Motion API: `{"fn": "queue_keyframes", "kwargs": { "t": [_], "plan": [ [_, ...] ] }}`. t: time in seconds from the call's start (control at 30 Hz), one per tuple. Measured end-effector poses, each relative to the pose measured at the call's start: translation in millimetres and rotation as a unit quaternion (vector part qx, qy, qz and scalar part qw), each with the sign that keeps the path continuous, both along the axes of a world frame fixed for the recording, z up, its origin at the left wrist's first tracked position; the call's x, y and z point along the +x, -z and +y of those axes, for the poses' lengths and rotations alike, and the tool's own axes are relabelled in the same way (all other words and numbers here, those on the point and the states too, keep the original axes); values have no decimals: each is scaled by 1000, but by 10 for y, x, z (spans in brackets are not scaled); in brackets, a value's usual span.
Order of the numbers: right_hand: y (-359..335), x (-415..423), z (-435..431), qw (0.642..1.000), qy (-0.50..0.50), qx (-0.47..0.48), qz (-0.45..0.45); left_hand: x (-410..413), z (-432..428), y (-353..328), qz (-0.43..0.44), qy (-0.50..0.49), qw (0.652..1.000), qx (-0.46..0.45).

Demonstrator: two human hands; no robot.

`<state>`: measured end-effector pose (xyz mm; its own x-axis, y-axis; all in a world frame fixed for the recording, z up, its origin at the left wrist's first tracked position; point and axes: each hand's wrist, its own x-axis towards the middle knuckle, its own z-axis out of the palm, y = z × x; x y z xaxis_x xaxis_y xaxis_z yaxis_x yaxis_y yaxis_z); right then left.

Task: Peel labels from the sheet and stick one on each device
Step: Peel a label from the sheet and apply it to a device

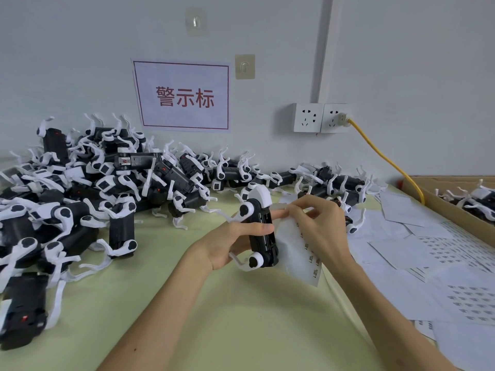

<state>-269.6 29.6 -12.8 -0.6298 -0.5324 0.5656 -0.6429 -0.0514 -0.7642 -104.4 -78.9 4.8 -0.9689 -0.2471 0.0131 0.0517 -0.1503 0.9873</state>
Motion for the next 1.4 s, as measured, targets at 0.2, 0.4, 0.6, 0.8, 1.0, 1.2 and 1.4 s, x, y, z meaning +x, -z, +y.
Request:
{"fn": "queue_keyframes", "kwargs": {
  "t": [0.2, 0.4, 0.6, 0.8, 1.0, 1.2, 1.4],
  "plan": [
    [-7, -18, -2, 1000, -2, -2, -22, -20, -9, 8, -12, 0, 1000, -16],
    [-8, -83, -21, 999, 15, 4, -51, -22, -9, 10, -21, -14, 999, -44],
    [-33, -40, -13, 999, -29, 8, -42, -24, -19, 19, -20, -18, 999, -33],
    [-15, -101, -14, 998, 4, 24, -59, -39, -23, 34, -23, -15, 999, -47],
    [-8, -118, -29, 997, 32, -18, -72, -38, -19, 21, -30, -29, 998, -42],
    [-56, -122, 5, 994, 13, -64, -89, -83, -91, 81, -59, -82, 995, -29],
    [-51, -69, -3, 997, -42, -42, -57, -134, -212, 154, -20, -217, 976, -14]
  ]
}}
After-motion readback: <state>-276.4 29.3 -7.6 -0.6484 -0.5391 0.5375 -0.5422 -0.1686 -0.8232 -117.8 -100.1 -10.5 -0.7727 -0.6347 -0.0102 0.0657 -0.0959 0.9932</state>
